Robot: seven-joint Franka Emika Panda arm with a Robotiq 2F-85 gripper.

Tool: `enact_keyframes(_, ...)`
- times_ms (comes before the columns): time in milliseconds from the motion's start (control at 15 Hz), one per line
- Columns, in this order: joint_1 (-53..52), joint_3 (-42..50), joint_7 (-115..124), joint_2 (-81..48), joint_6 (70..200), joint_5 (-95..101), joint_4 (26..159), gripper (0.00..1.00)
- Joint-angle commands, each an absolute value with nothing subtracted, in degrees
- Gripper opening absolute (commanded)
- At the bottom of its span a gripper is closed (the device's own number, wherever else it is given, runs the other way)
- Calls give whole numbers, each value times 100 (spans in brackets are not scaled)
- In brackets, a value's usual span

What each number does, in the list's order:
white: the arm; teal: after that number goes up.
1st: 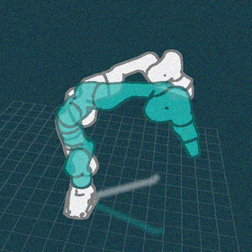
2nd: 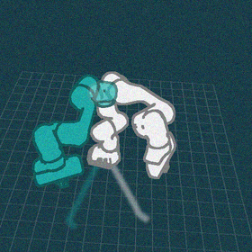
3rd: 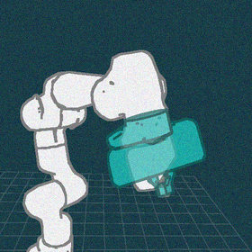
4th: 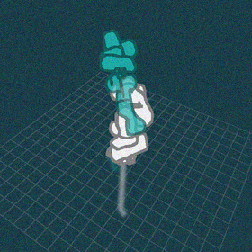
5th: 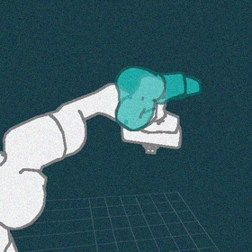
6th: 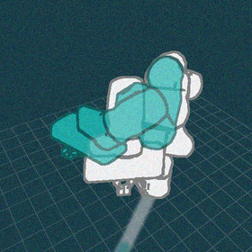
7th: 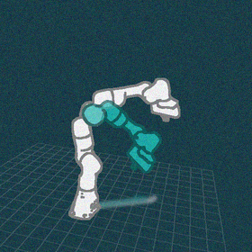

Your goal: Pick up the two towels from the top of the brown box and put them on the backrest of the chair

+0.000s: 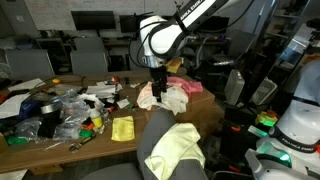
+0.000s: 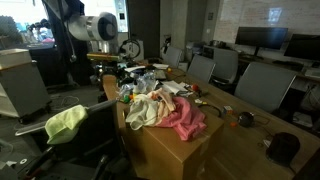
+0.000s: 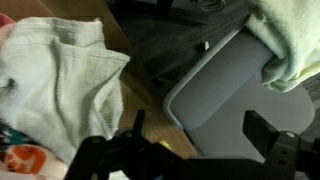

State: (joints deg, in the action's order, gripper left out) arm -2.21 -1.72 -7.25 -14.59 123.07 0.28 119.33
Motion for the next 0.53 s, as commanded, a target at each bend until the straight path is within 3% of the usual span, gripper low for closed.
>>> enact_keyframes(0,137,159,-360,-1526,12664,0,11753,100)
enact_keyframes(467,396,613,1063,-2093,13599,-52,11500,100)
